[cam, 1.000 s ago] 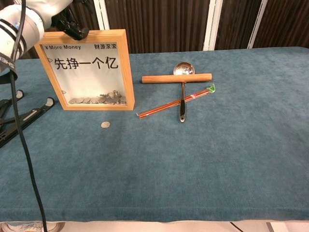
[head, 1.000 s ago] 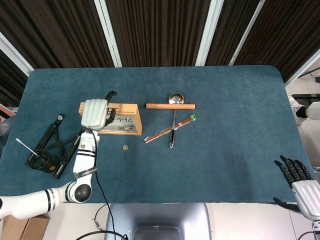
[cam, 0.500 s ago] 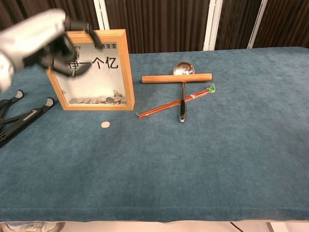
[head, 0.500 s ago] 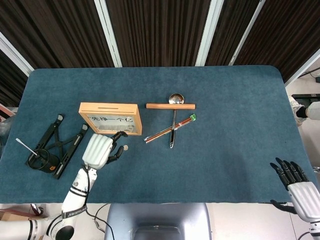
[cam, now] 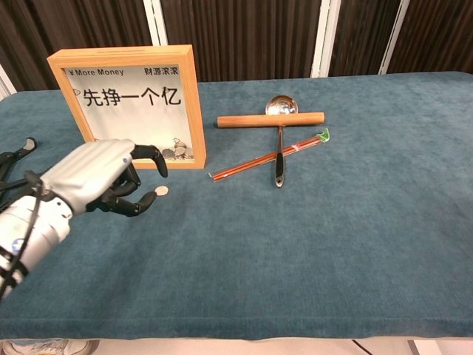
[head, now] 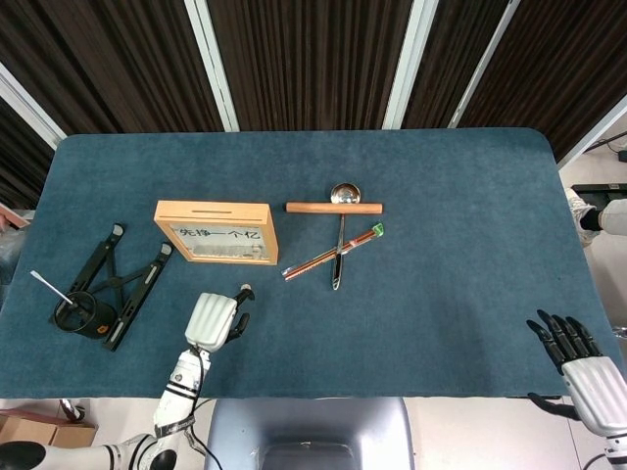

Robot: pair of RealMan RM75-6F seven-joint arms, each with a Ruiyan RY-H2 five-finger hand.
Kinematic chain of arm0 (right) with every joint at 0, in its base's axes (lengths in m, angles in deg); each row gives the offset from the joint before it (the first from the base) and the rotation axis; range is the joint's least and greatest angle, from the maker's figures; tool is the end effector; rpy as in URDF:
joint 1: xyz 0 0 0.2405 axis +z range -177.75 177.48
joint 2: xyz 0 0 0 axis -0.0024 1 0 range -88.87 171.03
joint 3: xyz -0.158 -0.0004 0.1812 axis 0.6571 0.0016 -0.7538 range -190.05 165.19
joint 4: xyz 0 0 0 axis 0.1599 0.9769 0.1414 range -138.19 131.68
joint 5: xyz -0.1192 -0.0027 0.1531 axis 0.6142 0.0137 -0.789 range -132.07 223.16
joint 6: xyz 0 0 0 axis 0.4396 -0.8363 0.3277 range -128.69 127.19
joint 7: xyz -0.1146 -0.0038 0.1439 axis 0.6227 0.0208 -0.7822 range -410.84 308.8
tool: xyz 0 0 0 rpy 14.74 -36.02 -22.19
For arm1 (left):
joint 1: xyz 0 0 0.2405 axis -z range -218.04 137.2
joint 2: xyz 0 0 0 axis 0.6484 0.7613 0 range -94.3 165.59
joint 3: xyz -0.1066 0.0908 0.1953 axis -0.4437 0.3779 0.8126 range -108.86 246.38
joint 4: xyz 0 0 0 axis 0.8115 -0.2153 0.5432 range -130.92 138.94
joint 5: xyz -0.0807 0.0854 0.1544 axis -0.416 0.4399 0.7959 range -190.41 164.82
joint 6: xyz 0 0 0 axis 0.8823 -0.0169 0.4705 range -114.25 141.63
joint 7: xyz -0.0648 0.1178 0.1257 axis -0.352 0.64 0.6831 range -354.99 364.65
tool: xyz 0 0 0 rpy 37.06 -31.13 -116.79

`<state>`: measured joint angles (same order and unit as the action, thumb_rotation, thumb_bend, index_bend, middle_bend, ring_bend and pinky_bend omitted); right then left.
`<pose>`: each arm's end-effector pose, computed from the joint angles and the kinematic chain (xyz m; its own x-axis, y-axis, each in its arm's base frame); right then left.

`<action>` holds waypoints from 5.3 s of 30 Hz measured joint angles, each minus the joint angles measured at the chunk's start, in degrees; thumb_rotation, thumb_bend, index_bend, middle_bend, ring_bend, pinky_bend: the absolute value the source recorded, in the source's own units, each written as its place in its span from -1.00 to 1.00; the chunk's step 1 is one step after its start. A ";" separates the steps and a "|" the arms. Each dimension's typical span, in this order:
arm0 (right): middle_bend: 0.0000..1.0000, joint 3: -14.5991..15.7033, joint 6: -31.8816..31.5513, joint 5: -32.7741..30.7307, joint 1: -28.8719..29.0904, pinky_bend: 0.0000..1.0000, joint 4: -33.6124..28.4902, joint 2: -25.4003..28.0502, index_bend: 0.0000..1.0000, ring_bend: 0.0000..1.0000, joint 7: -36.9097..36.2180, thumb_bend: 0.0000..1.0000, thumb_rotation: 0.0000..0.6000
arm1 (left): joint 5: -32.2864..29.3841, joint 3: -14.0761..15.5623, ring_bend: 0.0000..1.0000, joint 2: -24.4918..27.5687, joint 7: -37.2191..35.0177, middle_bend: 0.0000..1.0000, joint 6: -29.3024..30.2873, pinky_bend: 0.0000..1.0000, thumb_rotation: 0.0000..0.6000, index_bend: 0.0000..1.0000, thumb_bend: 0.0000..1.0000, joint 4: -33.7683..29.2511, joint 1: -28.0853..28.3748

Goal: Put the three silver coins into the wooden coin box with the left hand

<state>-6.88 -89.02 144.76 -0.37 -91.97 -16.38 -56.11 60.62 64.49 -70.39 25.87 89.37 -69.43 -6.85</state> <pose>-0.2990 -0.1602 0.1736 0.4801 -0.1419 0.8656 -0.8751 -0.1462 0.4614 -0.1366 0.3144 -0.0522 0.3796 0.0650 0.9228 0.8848 -0.3170 -0.3416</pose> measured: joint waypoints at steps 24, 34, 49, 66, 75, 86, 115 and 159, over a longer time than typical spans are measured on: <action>-1.00 -0.17 0.05 -0.59 0.08 -1.00 0.14 0.35 -1.00 -1.00 -0.95 -0.70 1.00 | -3.15 -6.83 1.00 -11.02 4.95 1.00 -7.55 1.00 1.00 -0.12 -0.19 21.22 3.11; -1.00 -0.19 -0.19 -0.63 -0.01 -1.00 0.29 0.43 -1.00 -1.00 -1.33 -0.70 1.00 | -3.06 -7.16 1.00 -11.44 5.88 1.00 -8.41 1.00 1.00 -0.13 -0.19 21.70 3.21; -1.00 -0.21 -0.37 -0.62 -0.09 -1.00 0.27 0.51 -1.00 -1.00 -1.43 -0.70 1.00 | -3.21 -7.59 1.00 -11.60 6.13 1.00 -9.84 1.00 1.00 -0.13 -0.19 23.05 3.06; -1.00 -0.27 -0.49 -0.74 -0.16 -1.00 0.43 0.54 -1.00 -1.00 -1.71 -0.70 1.00 | -3.03 -8.21 1.00 -11.66 6.43 1.00 -10.75 1.00 1.00 -0.13 -0.18 22.74 3.47; -1.00 -0.28 -0.52 -0.76 -0.21 -1.00 0.42 0.53 -1.00 -1.00 -1.74 -0.70 1.00 | -3.08 -8.29 1.00 -11.38 6.81 1.00 -11.18 1.00 1.00 -0.13 -0.18 22.18 3.53; -1.00 -0.28 -0.52 -0.77 -0.23 -1.00 0.39 0.55 -1.00 -1.00 -1.72 -0.70 1.00 | -3.41 -8.67 1.00 -11.30 7.40 1.00 -11.58 1.00 1.00 -0.13 -0.18 22.14 3.86; -1.00 -0.45 -0.23 -1.12 -0.16 -1.00 0.19 0.52 -1.00 -1.00 -1.39 -0.70 1.00 | -3.85 -8.77 1.00 -11.06 7.76 1.00 -12.39 1.00 1.00 -0.06 -0.19 22.45 4.17; -1.00 -0.50 0.28 -1.28 0.06 -1.00 0.05 0.54 -1.00 -1.00 -1.29 -0.70 1.00 | -5.45 -9.27 1.00 -9.79 10.17 1.00 -12.19 1.00 1.00 0.07 -0.14 20.57 4.59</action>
<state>-7.38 -88.73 143.49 -0.31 -91.92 -15.84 -57.41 55.16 55.23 -80.18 36.04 77.17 -48.86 -2.26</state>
